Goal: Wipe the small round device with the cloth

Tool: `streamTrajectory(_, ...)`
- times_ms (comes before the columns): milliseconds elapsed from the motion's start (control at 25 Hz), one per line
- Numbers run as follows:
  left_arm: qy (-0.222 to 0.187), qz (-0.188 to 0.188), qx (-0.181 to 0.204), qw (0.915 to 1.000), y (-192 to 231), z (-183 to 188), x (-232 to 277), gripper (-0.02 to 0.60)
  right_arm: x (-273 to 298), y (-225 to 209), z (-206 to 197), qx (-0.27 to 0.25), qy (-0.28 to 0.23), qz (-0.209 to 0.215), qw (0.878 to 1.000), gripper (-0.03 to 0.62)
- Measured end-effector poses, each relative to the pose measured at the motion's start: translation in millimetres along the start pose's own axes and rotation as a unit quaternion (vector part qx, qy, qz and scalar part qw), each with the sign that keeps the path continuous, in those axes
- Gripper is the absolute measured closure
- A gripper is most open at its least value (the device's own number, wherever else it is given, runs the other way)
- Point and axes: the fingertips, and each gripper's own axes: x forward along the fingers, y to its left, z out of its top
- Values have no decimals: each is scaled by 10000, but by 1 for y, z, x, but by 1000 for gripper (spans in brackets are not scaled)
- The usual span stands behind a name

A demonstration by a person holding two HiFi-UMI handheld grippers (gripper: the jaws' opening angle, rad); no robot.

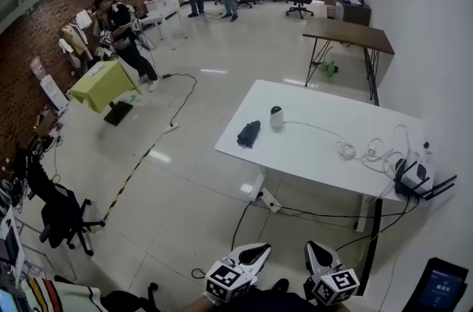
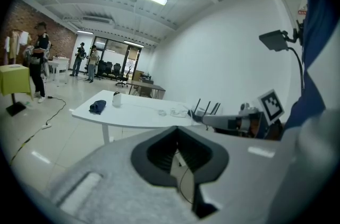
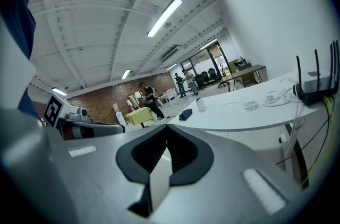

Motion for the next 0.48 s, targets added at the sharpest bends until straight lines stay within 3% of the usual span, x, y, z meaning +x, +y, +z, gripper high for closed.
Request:
streamTrajectory(240,72,-129,-122,9998,20,2,19,578,20,-16,-3,-198,101,-224,9995,582)
streamTrajectory(480,-5,-616,65,9981,54,22,35,580,61,-15,8,-73,96,-470,9988,582)
